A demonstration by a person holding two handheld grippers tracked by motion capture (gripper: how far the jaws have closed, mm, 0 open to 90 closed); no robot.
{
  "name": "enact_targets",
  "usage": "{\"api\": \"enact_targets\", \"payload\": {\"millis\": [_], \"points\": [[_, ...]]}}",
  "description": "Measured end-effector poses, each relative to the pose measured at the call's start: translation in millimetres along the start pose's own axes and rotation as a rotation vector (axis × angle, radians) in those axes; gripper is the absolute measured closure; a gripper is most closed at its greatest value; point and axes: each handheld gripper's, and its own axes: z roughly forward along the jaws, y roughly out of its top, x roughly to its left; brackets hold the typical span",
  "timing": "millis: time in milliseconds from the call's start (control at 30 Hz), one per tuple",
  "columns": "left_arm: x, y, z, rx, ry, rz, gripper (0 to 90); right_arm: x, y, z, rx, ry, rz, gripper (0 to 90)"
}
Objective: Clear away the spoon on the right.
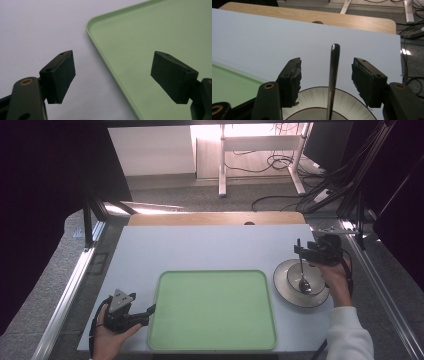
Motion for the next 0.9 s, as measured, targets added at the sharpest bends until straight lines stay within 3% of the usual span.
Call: {"api": "enact_targets", "payload": {"millis": [267, 500, 900], "points": [[0.7, -0.8, 0.9, 0.005, 0.001, 0.002, 19.5, -10.4, -4.5, 11.7, 0.037, -0.042, 0.016, 45.6], [0.5, -1.2, 1.6, 0.010, 0.001, 0.005, 19.4, -11.5, -6.8, 16.1, 0.047, -0.026, 0.010, 49.5], [1.3, -1.8, 2.0, 0.012, 0.003, 0.008, 19.4, -9.3, -11.0, 31.1, 0.129, -0.030, -0.007, 62.2]]}}
